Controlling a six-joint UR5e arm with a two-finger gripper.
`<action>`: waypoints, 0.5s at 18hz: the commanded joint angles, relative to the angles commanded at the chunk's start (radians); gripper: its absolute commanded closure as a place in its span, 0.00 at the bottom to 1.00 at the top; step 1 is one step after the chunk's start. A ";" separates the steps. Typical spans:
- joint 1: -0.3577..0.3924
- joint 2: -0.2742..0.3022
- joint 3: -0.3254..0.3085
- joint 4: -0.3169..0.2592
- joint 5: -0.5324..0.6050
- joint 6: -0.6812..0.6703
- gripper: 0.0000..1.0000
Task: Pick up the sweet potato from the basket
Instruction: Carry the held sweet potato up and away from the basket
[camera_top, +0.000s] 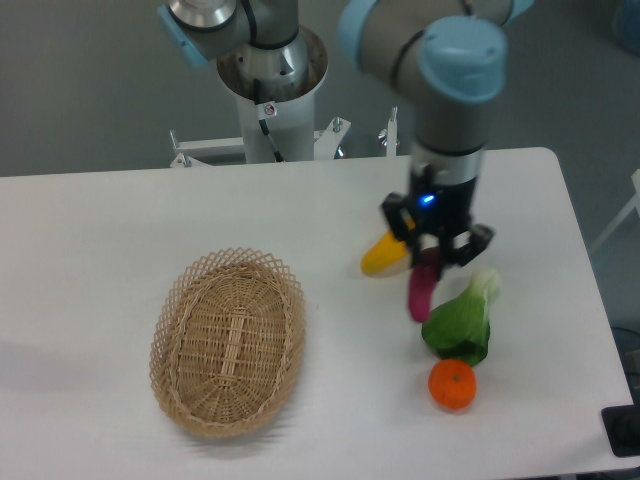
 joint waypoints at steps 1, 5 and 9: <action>0.006 -0.002 -0.002 -0.003 0.000 0.014 0.84; 0.008 0.002 -0.006 -0.006 0.005 0.022 0.84; 0.009 0.002 -0.009 -0.006 0.006 0.022 0.84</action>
